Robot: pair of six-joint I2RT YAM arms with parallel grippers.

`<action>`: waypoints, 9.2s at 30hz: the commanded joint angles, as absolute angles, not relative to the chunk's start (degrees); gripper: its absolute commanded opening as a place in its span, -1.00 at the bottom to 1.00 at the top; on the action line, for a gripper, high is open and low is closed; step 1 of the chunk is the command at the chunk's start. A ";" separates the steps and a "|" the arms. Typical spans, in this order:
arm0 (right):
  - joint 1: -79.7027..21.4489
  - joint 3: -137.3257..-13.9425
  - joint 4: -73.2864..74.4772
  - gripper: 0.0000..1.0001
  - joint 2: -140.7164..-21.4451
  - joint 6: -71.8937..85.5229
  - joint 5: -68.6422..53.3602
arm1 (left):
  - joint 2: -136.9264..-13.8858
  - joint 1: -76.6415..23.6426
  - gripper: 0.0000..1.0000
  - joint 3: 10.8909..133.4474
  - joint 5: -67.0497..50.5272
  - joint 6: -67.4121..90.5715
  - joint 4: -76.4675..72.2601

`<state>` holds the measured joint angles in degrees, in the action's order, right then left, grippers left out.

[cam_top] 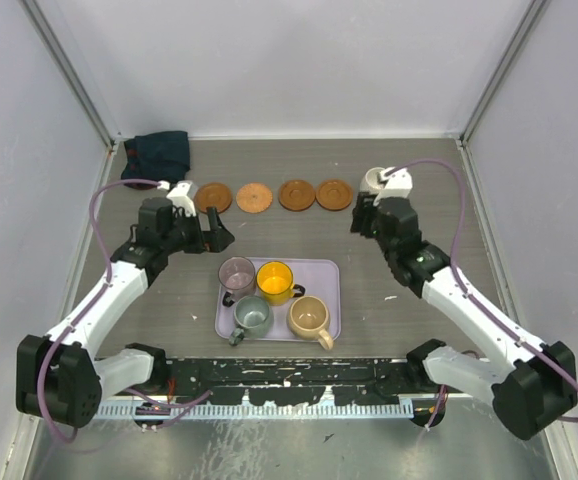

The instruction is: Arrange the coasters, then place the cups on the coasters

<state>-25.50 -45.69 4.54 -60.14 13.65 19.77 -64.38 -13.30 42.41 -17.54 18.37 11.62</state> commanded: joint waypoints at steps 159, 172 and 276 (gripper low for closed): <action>-24.53 -78.22 5.04 -0.98 -109.98 12.98 22.17 | -66.82 -15.12 0.96 41.22 -16.79 18.24 7.91; -24.43 -77.80 5.82 -0.80 -108.69 13.53 20.48 | -66.40 -15.16 0.96 41.09 -17.12 18.65 8.08; -49.80 -52.51 14.72 0.22 -85.74 1.77 -7.80 | -66.14 -15.23 0.96 40.08 -15.50 19.17 8.25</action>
<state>-49.43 -49.21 16.82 -85.41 3.03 -6.50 -67.00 -15.00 39.79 -16.23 18.90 9.74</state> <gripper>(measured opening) 0.635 0.980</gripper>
